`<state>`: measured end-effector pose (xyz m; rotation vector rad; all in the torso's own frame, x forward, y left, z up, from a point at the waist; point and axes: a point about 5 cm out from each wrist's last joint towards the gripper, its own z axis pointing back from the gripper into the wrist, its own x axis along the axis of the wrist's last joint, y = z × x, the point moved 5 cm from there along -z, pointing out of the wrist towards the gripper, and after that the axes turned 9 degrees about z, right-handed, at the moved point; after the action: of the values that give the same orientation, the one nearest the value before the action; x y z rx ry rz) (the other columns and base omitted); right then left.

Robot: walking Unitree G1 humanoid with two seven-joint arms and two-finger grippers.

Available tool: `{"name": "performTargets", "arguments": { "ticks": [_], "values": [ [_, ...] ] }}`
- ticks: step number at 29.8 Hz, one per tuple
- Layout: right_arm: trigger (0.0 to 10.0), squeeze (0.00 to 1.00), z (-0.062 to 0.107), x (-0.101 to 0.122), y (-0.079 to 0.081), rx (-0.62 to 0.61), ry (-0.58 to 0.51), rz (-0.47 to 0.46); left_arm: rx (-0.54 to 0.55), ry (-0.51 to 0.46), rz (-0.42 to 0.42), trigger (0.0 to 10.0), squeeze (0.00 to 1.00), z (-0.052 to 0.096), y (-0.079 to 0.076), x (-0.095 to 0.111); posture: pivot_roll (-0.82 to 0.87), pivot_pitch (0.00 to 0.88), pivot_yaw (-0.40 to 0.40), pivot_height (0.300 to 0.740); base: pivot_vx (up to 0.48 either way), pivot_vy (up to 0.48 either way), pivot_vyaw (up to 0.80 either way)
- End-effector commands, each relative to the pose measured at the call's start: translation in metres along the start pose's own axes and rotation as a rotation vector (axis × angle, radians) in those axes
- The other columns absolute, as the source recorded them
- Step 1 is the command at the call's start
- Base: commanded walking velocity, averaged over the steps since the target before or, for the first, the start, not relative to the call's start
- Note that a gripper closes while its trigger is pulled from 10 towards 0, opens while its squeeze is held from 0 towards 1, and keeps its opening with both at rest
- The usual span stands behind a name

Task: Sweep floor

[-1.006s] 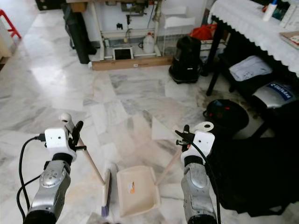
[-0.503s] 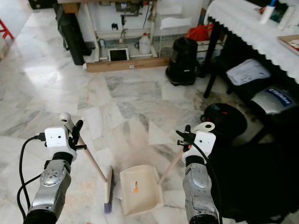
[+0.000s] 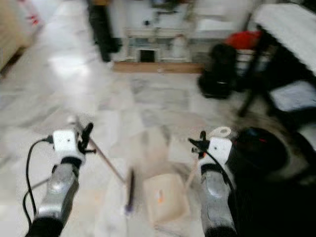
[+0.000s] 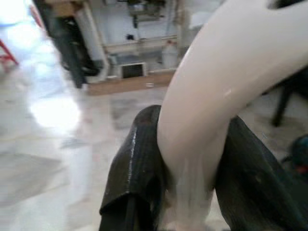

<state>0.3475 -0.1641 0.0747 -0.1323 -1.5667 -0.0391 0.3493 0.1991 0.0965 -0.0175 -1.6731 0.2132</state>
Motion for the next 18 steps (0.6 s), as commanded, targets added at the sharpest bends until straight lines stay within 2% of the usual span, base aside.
{"name": "performTargets", "arguments": {
  "ticks": [1,11,18],
  "values": [
    [10.0,0.0,0.001,0.003,-0.002,-0.012,-0.014,-0.045,-0.017,-0.049,-0.04,10.0,0.0,-0.005,-0.004,0.013,-0.01,0.099,0.011,0.74,0.0,0.0,0.0],
    [10.0,0.0,0.0,0.003,-0.004,-0.025,-0.014,-0.038,-0.05,-0.058,-0.1,10.0,0.0,-0.009,-0.004,0.017,-0.01,0.105,0.015,0.74,0.0,0.0,0.0],
    [10.0,0.0,-0.001,0.003,-0.009,-0.05,-0.014,-0.025,-0.135,-0.018,-0.15,10.0,0.0,-0.016,-0.009,0.012,-0.01,0.111,0.019,0.74,0.0,0.0,0.0]
  ]
}}
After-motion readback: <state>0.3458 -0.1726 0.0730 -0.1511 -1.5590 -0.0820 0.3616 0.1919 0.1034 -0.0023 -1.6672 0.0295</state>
